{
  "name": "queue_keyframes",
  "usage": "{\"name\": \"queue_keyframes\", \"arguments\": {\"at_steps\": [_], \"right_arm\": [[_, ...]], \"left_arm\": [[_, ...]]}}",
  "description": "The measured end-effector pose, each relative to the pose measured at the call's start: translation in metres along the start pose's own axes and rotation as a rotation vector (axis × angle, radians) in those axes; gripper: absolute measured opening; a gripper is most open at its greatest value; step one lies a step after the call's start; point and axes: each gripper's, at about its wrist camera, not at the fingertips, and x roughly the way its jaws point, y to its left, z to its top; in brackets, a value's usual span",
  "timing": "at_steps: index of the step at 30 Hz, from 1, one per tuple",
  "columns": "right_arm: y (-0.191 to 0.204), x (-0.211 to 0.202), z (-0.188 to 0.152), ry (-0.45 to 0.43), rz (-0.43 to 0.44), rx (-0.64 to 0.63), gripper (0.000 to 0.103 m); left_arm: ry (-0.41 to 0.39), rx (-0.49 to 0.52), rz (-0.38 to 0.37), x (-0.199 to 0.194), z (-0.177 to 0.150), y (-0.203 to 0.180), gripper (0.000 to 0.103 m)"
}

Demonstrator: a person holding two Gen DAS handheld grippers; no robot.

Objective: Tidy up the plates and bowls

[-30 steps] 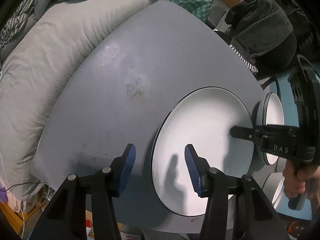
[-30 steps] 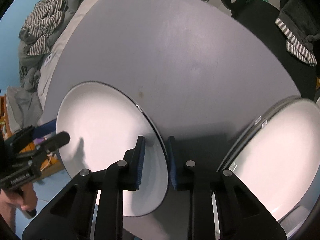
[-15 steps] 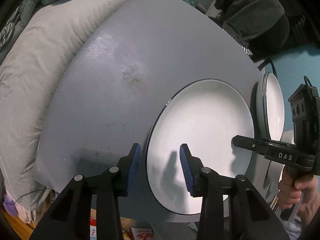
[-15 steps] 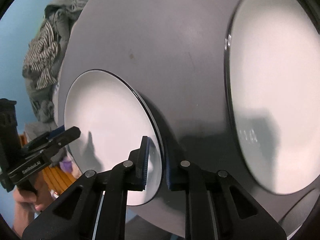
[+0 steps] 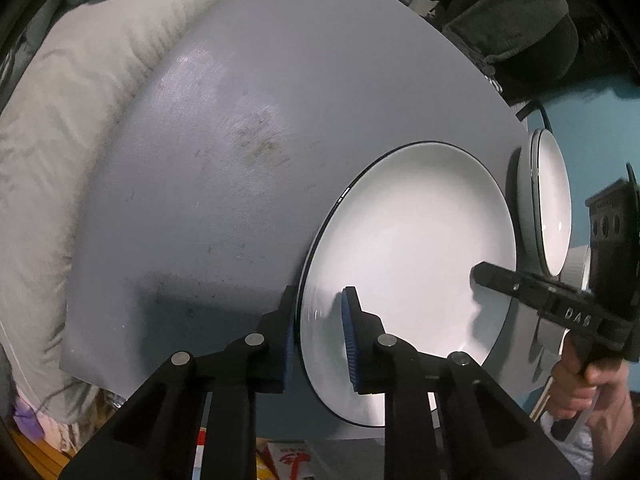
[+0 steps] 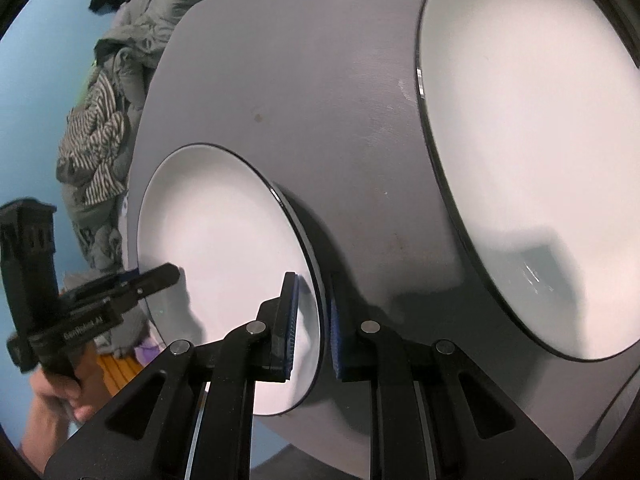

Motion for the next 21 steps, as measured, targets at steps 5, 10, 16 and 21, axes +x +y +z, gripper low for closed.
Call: {"name": "queue_keyframes", "arguments": {"at_steps": [5, 10, 16, 21], "right_arm": [[0.005, 0.002, 0.001, 0.002, -0.020, -0.001, 0.014], [0.006, 0.000, -0.001, 0.006, -0.038, 0.006, 0.014], [0.002, -0.003, -0.005, 0.024, -0.040, -0.006, 0.014], [-0.003, -0.015, -0.009, 0.008, -0.038, 0.008, 0.013]], "left_arm": [[-0.006, -0.025, -0.015, -0.001, -0.002, 0.008, 0.015], [-0.009, -0.009, 0.004, -0.002, -0.007, 0.002, 0.015], [0.000, -0.003, 0.004, -0.003, -0.008, -0.008, 0.014], [-0.006, 0.001, -0.007, -0.007, -0.010, -0.018, 0.014]]}}
